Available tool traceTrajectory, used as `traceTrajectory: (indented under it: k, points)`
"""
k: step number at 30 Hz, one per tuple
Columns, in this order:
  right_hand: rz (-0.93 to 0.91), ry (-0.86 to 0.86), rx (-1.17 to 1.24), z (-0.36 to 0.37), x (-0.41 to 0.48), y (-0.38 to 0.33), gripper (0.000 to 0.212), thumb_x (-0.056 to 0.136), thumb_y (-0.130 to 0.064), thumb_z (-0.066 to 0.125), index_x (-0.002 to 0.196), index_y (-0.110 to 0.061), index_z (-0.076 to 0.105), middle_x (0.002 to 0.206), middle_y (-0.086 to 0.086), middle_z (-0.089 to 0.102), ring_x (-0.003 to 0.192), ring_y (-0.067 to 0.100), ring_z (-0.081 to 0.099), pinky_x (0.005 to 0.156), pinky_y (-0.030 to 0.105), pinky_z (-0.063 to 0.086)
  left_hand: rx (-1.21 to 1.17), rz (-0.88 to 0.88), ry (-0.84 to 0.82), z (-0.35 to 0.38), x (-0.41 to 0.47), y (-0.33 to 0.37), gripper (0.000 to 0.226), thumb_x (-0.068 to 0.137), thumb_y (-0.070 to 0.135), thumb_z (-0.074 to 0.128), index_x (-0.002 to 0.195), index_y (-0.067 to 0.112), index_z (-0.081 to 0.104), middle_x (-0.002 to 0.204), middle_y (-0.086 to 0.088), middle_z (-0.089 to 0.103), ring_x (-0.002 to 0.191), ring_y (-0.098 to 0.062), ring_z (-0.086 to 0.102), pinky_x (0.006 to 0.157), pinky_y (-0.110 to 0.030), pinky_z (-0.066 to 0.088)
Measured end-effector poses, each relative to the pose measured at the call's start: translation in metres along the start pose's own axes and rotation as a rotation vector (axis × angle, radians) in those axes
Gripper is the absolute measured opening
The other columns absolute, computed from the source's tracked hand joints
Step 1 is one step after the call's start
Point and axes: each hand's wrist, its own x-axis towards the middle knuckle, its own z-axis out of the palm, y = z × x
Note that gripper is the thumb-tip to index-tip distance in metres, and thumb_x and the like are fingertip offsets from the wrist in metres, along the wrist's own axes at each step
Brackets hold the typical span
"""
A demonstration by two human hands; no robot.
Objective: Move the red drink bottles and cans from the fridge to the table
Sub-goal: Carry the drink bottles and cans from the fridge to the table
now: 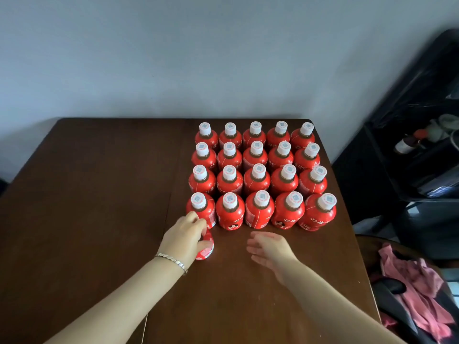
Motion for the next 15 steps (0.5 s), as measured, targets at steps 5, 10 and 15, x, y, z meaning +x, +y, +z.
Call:
traceTrajectory:
  k: [5,10,15]
  points:
    - [0.065,-0.151,-0.096,0.051,-0.002,0.020,0.055,0.087,-0.004,0.055,0.139,-0.012,0.039,0.081,0.003,0.055,0.074,0.019,0.058,0.067,0.027,0.052,-0.498,-0.051,0.145,0.009,-0.011,-0.026,0.052,0.075,0.025,0.077,0.119,0.019,0.050,0.115,0.005,0.039,0.104,-0.012,0.050,0.086,-0.024,0.046]
    - [0.116,-0.276,-0.046,0.083,-0.004,0.034,0.080,0.083,-0.002,0.059,0.147,-0.032,0.022,0.111,0.010,0.057,0.086,0.025,0.061,0.080,0.034,0.058,-1.106,-0.537,-0.068,0.013,-0.010,-0.039,0.067,0.087,0.053,0.053,0.143,0.026,0.029,0.146,-0.004,0.036,0.128,-0.022,0.044,0.103,-0.041,0.043]
    - [0.011,-0.314,-0.035,0.086,-0.008,0.037,0.073,0.084,0.005,0.053,0.145,-0.027,0.027,0.114,0.014,0.057,0.088,0.022,0.059,0.075,0.027,0.056,-1.196,-0.531,-0.188,0.020,-0.010,-0.023,0.056,0.094,0.048,0.042,0.145,0.031,0.025,0.146,-0.004,0.037,0.128,-0.025,0.044,0.101,-0.044,0.045]
